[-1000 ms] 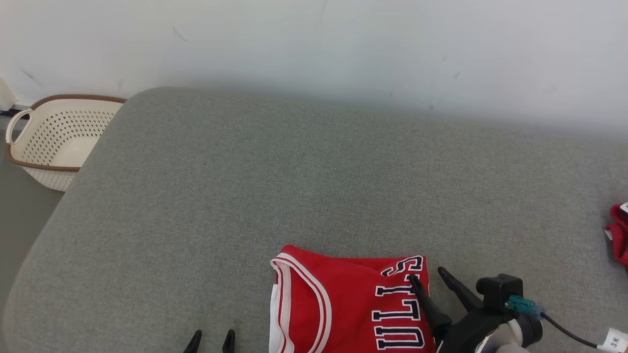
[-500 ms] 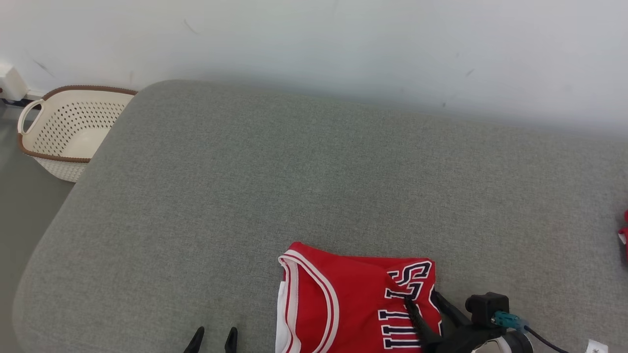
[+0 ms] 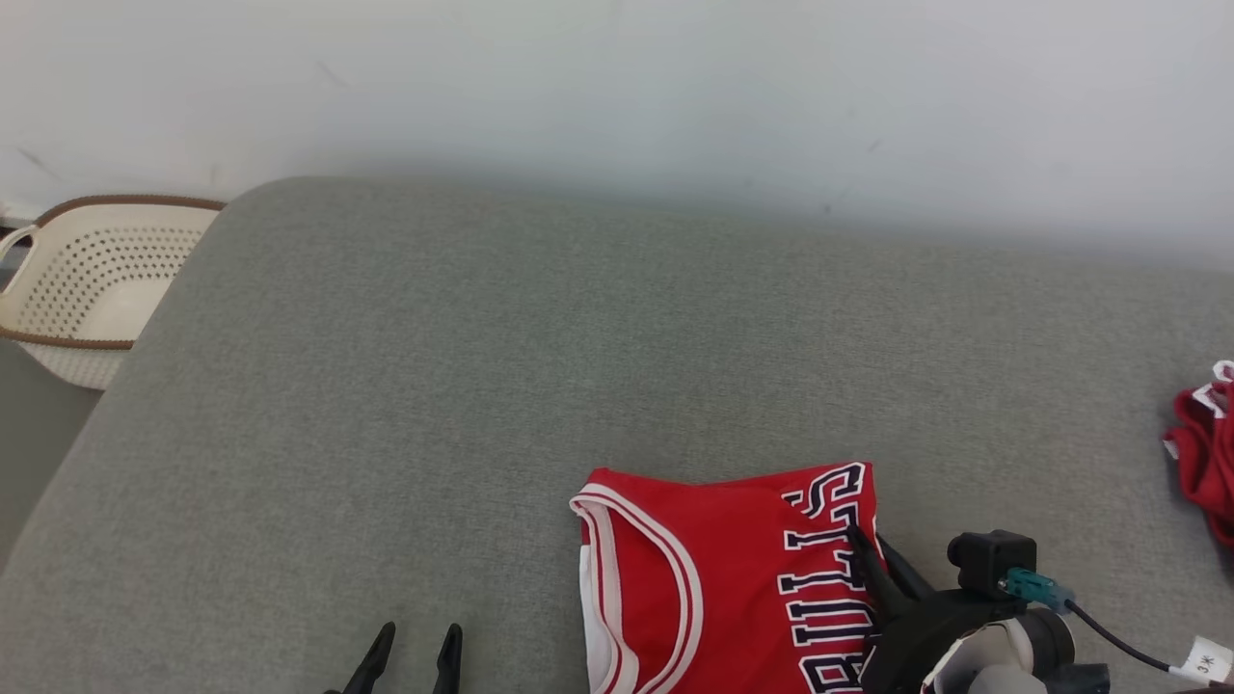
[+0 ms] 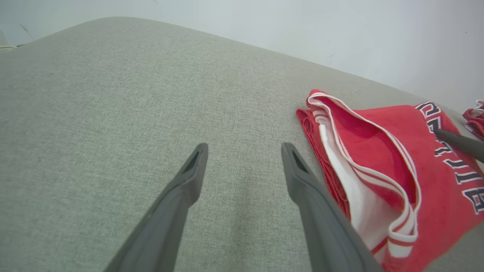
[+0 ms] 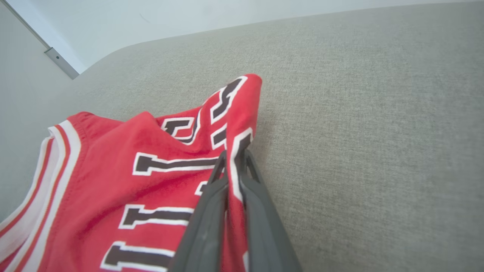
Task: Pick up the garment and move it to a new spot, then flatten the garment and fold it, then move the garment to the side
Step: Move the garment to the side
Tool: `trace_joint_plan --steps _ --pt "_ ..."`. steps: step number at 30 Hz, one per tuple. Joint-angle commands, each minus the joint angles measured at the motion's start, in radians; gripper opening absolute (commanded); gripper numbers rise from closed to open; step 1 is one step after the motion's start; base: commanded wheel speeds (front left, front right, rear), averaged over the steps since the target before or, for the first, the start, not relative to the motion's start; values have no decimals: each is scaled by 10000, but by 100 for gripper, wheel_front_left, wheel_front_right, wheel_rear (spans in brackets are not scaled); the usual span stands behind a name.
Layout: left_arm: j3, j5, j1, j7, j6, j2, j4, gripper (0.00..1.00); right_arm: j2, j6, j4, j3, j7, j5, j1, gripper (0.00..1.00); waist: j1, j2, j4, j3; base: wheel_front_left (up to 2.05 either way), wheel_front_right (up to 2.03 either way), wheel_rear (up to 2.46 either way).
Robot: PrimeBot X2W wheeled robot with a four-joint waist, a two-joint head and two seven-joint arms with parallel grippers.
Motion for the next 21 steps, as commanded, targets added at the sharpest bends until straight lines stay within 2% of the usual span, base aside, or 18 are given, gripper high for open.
trace_joint_plan --steps 1,7,8,21 --pt "61 134 184 -6 40 13 -26 100 -7 -14 -62 -221 -3 -184 95 0 0 -1 -462 -176 0 0 0" --pt "154 275 108 -7 40 11 -213 100 66 -14 -224 -1238 -2 -808 218 0 0 -1 -1582 -299 0 0 0" --pt "163 319 34 -7 47 13 -309 100 125 -14 -264 -1471 -3 -971 267 0 0 -1 -2028 -290 0 0 0" --pt "226 473 -436 -6 176 13 -699 100 292 -14 -369 -1816 -3 -1328 507 0 0 -1 -4801 -146 0 0 0"
